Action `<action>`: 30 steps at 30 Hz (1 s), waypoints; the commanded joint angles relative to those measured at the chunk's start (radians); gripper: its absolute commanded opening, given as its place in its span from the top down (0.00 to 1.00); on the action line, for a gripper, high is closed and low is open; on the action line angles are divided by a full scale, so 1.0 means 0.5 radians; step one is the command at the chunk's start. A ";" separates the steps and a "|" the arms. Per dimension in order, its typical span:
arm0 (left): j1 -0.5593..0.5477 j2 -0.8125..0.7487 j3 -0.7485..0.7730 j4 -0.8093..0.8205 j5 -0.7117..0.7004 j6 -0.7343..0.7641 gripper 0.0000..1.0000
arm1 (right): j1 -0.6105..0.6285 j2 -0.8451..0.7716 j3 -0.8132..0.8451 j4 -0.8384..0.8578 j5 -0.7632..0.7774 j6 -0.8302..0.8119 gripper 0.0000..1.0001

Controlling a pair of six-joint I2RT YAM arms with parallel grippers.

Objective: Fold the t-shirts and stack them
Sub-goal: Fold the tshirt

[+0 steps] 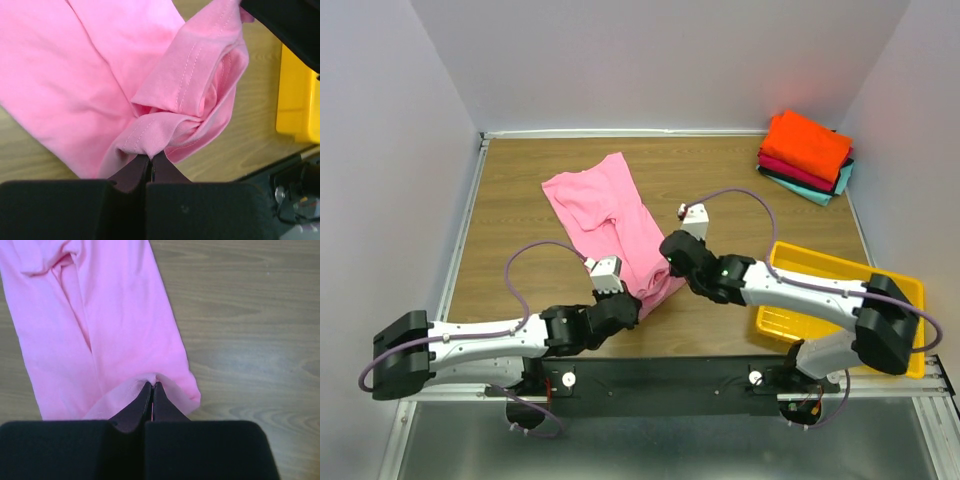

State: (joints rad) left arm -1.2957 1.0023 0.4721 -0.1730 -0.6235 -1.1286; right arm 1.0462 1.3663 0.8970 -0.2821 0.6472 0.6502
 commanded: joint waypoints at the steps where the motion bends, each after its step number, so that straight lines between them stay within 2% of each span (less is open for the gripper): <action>1: 0.183 -0.053 -0.116 0.287 -0.115 0.162 1.00 | -0.147 0.240 0.224 0.174 -0.085 -0.183 0.98; 5: 0.367 -0.020 -0.165 0.530 -0.069 0.312 1.00 | -0.267 0.445 0.402 0.221 -0.184 -0.288 0.98; 15: 0.900 0.167 -0.095 0.822 0.155 0.643 1.00 | -0.445 0.893 0.887 0.230 -0.408 -0.466 0.98; 22: 1.091 0.244 -0.079 0.818 0.167 0.683 1.00 | -0.503 1.157 1.096 0.227 -0.518 -0.527 0.98; 30: 1.284 0.342 -0.100 0.944 0.320 0.790 1.00 | -0.531 1.357 1.243 0.227 -0.604 -0.570 0.98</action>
State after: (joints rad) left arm -0.6933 1.1492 0.4187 0.2398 -0.5098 -0.7834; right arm 0.7902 1.9984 1.4700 -0.1730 0.3782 0.3912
